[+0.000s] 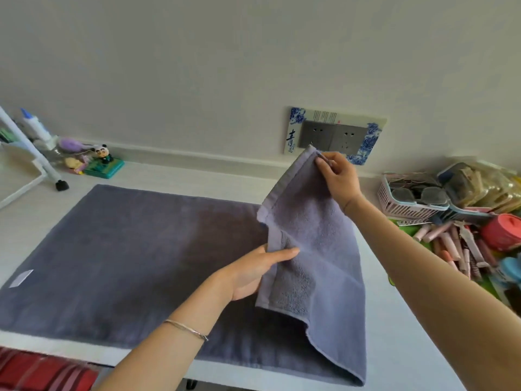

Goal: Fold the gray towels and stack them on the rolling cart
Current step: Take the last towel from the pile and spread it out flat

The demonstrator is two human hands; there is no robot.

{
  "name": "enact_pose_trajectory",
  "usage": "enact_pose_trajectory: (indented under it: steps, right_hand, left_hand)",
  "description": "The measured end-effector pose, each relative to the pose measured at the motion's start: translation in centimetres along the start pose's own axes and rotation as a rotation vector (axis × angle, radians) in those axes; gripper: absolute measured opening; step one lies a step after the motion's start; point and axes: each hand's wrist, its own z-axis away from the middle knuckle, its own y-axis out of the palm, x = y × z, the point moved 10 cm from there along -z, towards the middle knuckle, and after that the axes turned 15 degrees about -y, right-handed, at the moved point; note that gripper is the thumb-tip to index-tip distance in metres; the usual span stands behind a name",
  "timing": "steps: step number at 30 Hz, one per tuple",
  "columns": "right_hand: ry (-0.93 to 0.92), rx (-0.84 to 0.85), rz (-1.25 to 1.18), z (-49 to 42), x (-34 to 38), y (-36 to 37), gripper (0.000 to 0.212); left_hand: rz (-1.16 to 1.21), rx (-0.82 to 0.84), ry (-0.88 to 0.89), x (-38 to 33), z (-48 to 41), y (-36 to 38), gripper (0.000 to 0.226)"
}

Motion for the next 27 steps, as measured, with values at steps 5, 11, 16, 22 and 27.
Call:
enact_pose_trajectory:
  steps: [5,11,16,22,27]
  right_hand:
    - [-0.11,0.029,-0.049,-2.5,6.3,7.4,0.007]
    - [-0.145,0.055,-0.104,-4.0,13.0,18.3,0.003]
    - [-0.148,0.084,-0.146,-4.7,16.6,26.9,0.014]
    - [-0.147,0.144,-0.138,-4.6,18.6,39.0,0.005]
    - [-0.127,0.192,-0.089,-4.5,17.8,47.2,0.012]
  left_hand:
    - [0.02,-0.019,0.064,-3.3,6.6,-5.5,0.02]
    - [0.029,-0.086,0.122,-4.6,14.3,-14.9,0.018]
    - [0.045,-0.156,0.146,-4.9,19.6,-22.9,0.029]
    - [0.106,-0.248,0.116,-2.2,24.3,-32.7,0.013]
    - [0.207,-0.274,0.107,0.0,26.0,-39.1,0.022]
